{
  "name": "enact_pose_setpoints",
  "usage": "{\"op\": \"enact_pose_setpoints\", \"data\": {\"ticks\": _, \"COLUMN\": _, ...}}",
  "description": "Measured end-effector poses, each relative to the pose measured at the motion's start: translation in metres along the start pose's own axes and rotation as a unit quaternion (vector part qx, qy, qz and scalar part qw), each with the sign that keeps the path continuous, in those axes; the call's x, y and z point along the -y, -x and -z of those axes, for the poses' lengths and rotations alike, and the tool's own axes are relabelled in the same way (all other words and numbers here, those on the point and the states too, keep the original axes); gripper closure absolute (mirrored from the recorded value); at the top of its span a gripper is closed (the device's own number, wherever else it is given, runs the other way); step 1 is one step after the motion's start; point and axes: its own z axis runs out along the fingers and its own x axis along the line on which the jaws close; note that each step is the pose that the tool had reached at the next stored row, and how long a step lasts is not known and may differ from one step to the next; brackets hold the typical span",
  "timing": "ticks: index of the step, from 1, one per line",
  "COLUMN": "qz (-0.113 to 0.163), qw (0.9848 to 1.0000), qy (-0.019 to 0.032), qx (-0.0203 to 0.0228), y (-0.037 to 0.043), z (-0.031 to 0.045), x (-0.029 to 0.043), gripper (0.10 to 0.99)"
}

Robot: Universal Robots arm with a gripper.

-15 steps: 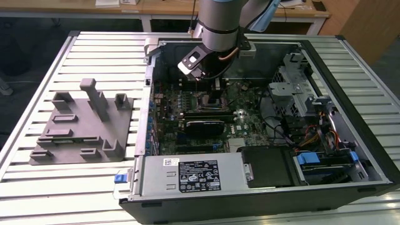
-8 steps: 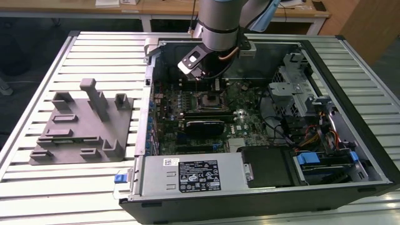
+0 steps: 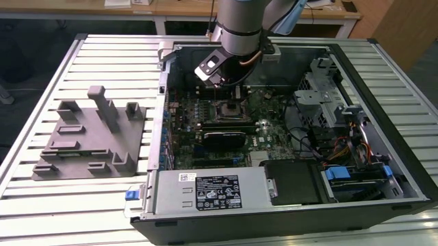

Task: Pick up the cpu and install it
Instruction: 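Place the cpu into insertion slot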

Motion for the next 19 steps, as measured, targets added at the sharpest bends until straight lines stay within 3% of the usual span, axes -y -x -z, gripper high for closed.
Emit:
{"op": "enact_pose_setpoints", "data": {"ticks": 6, "qz": 0.0, "qw": 1.0, "qy": 0.0001, "qx": -0.0001, "y": 0.0005, "z": 0.0154, "x": -0.0001, "gripper": 0.98}}
{"op": "enact_pose_setpoints", "data": {"ticks": 10, "qz": 0.0, "qw": 1.0, "qy": 0.0007, "qx": -0.0001, "y": 0.0007, "z": 0.0206, "x": -0.0001, "gripper": 0.98}}
{"op": "enact_pose_setpoints", "data": {"ticks": 15, "qz": -0.003, "qw": 0.9999, "qy": 0.0108, "qx": -0.0002, "y": 0.0008, "z": 0.0215, "x": -0.0001, "gripper": 0.98}}
{"op": "enact_pose_setpoints", "data": {"ticks": 19, "qz": -0.006, "qw": 0.9999, "qy": 0.0128, "qx": -0.0003, "y": 0.0011, "z": 0.0292, "x": -0.0002, "gripper": 0.98}}
